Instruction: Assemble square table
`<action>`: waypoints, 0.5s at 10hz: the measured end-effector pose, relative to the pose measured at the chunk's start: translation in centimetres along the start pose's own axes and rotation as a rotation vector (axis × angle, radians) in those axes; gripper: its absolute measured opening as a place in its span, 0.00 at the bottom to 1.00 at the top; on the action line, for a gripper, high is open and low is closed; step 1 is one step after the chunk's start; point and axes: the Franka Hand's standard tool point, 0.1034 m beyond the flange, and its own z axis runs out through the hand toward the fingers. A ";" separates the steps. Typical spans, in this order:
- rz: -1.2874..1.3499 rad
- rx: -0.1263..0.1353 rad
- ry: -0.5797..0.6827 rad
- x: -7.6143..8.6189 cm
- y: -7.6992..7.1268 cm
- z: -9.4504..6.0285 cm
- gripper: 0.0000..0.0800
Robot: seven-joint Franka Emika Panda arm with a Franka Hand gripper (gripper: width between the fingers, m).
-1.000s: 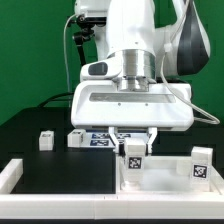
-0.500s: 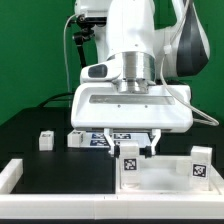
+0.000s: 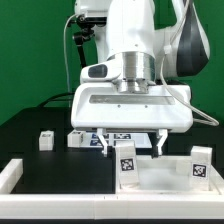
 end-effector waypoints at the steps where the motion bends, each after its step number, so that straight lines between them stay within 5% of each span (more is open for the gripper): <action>1: 0.000 0.000 0.000 0.0 0.0 0.0 0.81; 3: 0.007 0.004 -0.009 -0.1 0.0 0.0 0.81; 5: 0.112 0.089 -0.159 0.6 -0.2 0.0 0.81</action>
Offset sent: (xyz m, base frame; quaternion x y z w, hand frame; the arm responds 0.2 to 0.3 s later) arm 0.0071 -0.0112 0.0195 0.0572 -0.1392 0.1285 0.9802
